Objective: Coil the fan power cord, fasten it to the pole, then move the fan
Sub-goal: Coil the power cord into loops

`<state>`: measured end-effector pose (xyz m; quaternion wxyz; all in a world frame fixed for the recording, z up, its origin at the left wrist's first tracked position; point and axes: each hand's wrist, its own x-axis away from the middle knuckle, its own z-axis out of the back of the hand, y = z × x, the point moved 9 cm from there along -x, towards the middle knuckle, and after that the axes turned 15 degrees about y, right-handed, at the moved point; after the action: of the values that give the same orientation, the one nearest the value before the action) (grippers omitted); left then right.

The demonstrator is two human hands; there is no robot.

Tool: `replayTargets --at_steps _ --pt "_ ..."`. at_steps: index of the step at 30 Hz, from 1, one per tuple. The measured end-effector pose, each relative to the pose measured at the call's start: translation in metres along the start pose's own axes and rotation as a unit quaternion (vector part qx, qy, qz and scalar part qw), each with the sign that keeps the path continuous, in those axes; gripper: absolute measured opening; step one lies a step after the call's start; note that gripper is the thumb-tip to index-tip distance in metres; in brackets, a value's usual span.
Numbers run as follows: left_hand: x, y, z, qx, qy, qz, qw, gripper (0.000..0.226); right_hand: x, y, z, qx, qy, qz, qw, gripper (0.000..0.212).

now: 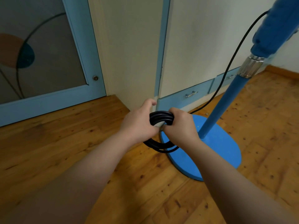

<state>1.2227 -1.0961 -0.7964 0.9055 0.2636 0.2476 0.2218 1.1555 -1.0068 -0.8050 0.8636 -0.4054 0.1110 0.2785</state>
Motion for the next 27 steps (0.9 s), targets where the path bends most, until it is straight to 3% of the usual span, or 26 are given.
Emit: replayTargets --at_steps 5,11,15,19,22,24,27 --pt "-0.002 -0.005 0.014 0.095 0.111 0.065 0.987 0.035 -0.005 0.014 0.007 -0.094 0.035 -0.111 0.989 0.019" --pt "0.001 -0.007 0.008 0.26 0.12 0.167 0.943 0.017 0.001 0.025 0.01 -0.229 0.079 -0.232 0.942 0.019" --pt "0.002 -0.007 0.002 0.354 0.084 0.199 0.91 0.018 0.005 0.026 0.008 -0.264 0.089 -0.262 0.924 0.022" --pt "0.003 0.003 -0.001 0.441 -0.051 0.17 0.88 0.006 0.005 0.02 0.008 -0.301 0.083 -0.272 0.91 0.02" --pt "0.007 0.007 -0.001 0.44 -0.126 0.124 0.881 0.009 0.006 0.015 0.007 -0.345 0.069 -0.297 0.888 0.025" --pt "0.01 0.012 -0.003 0.433 -0.138 0.108 0.884 0.013 0.008 0.014 0.001 -0.395 0.059 -0.324 0.858 0.026" --pt "0.008 0.014 -0.005 0.444 -0.091 0.125 0.883 0.029 0.012 0.016 -0.012 -0.464 0.058 -0.36 0.807 0.021"
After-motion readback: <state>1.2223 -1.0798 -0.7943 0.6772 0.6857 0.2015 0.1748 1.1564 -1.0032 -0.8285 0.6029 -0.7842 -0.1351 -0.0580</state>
